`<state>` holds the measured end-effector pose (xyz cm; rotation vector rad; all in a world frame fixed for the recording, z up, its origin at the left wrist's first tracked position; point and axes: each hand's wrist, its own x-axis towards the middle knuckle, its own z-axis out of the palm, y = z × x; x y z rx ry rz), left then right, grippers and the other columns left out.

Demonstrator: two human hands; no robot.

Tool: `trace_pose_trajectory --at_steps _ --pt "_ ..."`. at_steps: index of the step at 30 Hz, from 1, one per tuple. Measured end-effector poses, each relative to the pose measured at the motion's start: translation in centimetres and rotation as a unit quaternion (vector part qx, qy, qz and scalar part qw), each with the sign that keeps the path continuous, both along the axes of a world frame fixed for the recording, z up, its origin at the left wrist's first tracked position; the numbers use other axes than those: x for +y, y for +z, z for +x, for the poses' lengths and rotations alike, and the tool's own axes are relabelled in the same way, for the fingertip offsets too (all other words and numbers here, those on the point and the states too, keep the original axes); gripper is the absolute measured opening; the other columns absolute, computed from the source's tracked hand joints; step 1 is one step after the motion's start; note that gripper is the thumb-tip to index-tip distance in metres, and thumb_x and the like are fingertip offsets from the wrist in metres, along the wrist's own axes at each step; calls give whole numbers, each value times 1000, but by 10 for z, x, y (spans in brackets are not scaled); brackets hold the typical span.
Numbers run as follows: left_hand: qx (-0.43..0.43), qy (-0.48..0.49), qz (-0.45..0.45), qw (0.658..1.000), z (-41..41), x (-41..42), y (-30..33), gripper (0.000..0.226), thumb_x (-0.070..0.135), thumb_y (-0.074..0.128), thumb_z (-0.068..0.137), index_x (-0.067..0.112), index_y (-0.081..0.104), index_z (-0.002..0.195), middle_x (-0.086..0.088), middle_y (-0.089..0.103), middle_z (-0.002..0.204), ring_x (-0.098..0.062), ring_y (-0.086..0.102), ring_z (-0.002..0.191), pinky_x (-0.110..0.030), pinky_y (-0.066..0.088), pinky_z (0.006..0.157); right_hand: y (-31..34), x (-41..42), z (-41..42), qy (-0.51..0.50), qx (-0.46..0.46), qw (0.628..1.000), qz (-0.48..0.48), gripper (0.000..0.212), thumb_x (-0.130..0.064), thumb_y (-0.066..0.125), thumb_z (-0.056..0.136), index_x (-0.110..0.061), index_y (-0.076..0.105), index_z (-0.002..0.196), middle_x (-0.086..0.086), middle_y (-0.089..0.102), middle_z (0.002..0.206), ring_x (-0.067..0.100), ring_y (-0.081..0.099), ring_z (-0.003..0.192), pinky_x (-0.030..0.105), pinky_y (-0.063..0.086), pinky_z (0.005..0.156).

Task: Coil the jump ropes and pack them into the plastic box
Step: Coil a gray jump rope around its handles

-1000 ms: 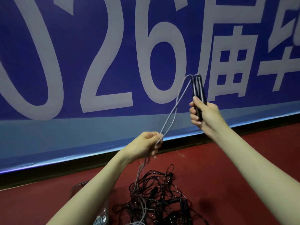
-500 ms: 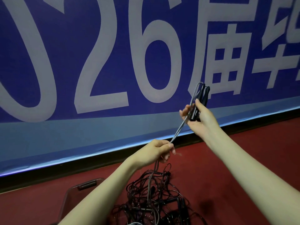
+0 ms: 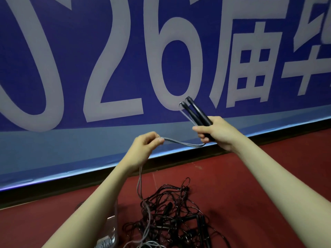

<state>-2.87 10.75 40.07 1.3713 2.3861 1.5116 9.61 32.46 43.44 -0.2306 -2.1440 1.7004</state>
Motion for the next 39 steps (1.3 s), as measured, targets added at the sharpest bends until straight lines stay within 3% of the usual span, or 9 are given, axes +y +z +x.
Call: trace_pose_trajectory --at_steps 6,10,13,17,25,29,32,35,39 --pt "234 47 95 966 11 10 24 17 34 60 92 17 61 87 10 47 86 -5 48 71 -22 39 62 2 -17 2 120 -102 985 65 12 1 64 90 -6 55 86 3 47 58 13 40 49 22 35 47" --pt "317 138 10 938 18 12 18 30 53 35 95 25 45 94 12 45 102 -11 46 77 -30 40 54 7 -35 9 185 -148 963 128 19 8 61 88 -6 51 79 1 45 52 11 39 42 20 35 43" --pt "384 165 -45 907 22 8 16 43 67 13 92 30 35 94 12 50 89 -13 44 82 -32 41 52 8 -40 13 217 -171 953 123 17 5 64 87 -5 51 82 3 44 53 15 36 46 21 32 44" --pt "314 77 -44 945 21 3 18 35 57 26 94 30 46 104 17 54 80 -15 52 76 -36 45 64 8 -41 17 236 -188 950 85 11 4 63 89 -5 56 86 2 46 52 9 37 40 18 30 41" --pt "185 32 -12 982 19 0 17 45 38 45 100 8 40 67 -3 36 55 -18 31 54 -38 31 56 7 -37 9 207 -153 965 -44 30 2 60 88 -8 58 116 16 67 85 15 53 45 19 33 38" --pt "127 65 21 990 19 1 21 51 38 43 101 5 34 64 -1 30 55 -11 24 53 -27 23 53 14 -34 9 164 -48 976 -132 27 -23 64 82 -14 62 108 8 58 88 20 58 56 18 44 41" --pt "86 85 36 992 15 2 25 53 38 43 102 1 35 65 -3 31 57 -14 26 55 -31 25 56 15 -34 12 205 17 966 -154 50 -46 63 82 -12 57 119 10 61 94 23 62 67 25 53 57" --pt "72 97 34 992 15 1 27 55 40 42 102 -2 36 67 -7 32 58 -15 26 55 -29 24 55 13 -35 14 222 37 968 -111 61 -40 74 75 -10 52 124 10 63 96 26 64 73 28 54 62" --pt "54 93 33 994 19 0 25 58 42 42 101 -4 35 67 -8 31 58 -15 24 53 -23 20 48 11 -41 12 83 38 990 109 22 -22 67 92 -10 52 103 7 67 76 24 58 54 26 43 46"
